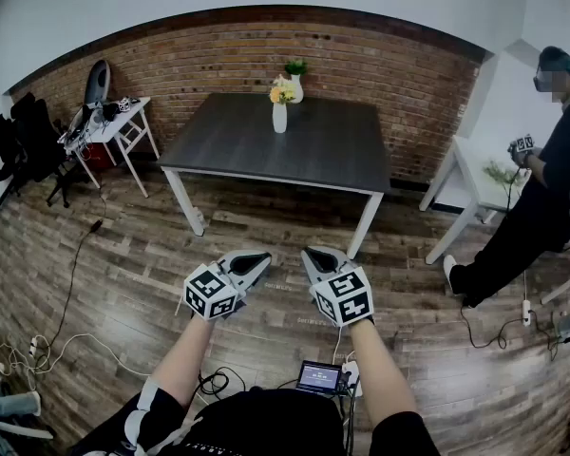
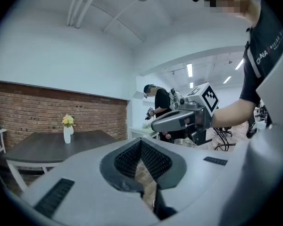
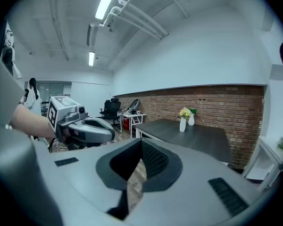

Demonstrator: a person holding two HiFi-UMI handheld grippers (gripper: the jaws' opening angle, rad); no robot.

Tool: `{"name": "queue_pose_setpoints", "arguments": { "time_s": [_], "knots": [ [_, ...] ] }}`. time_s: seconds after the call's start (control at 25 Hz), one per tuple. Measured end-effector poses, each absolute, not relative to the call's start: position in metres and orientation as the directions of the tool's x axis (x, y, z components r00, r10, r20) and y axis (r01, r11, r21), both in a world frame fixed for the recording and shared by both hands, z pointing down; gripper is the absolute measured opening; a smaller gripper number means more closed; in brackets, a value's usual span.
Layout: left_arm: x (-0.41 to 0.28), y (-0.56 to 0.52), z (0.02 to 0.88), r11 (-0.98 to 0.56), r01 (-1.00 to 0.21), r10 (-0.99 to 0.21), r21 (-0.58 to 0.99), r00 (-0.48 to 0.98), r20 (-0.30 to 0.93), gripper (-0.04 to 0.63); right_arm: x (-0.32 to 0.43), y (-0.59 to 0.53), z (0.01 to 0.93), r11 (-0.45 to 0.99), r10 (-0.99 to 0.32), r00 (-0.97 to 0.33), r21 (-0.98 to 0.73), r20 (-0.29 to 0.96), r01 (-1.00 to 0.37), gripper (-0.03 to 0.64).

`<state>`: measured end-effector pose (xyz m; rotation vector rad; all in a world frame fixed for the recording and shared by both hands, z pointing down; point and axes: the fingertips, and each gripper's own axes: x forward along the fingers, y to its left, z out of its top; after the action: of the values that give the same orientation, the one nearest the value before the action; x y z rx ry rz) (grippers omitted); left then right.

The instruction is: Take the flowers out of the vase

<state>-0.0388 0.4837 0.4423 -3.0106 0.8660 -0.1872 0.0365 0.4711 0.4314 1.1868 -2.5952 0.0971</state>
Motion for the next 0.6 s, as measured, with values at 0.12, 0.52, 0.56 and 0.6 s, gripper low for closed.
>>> {"name": "queue_pose_setpoints", "arguments": {
  "time_s": [0.12, 0.52, 0.56, 0.6],
  "knots": [
    [-0.037, 0.486, 0.443, -0.847, -0.531, -0.531, -0.026, 0.840, 0.111, 0.000, 0.040, 0.473, 0.431, 0.658, -0.733, -0.619, 0.061, 0.284, -0.751, 0.005],
    [-0.035, 0.487, 0.443, -0.826, -0.564, -0.563, -0.017, 0.822, 0.078, 0.000, 0.048, 0.479, 0.437, 0.668, -0.722, -0.633, 0.045, 0.279, -0.742, 0.005],
    [-0.036, 0.487, 0.444, -0.824, -0.566, -0.565, -0.017, 0.821, 0.080, 0.000, 0.047, 0.480, 0.438, 0.674, -0.717, -0.639, 0.045, 0.278, -0.737, 0.005],
    [-0.036, 0.487, 0.444, -0.823, -0.568, -0.567, -0.016, 0.820, 0.081, 0.000, 0.046, 0.481, 0.438, 0.681, -0.711, -0.646, 0.047, 0.278, -0.730, 0.005]
  ]
}}
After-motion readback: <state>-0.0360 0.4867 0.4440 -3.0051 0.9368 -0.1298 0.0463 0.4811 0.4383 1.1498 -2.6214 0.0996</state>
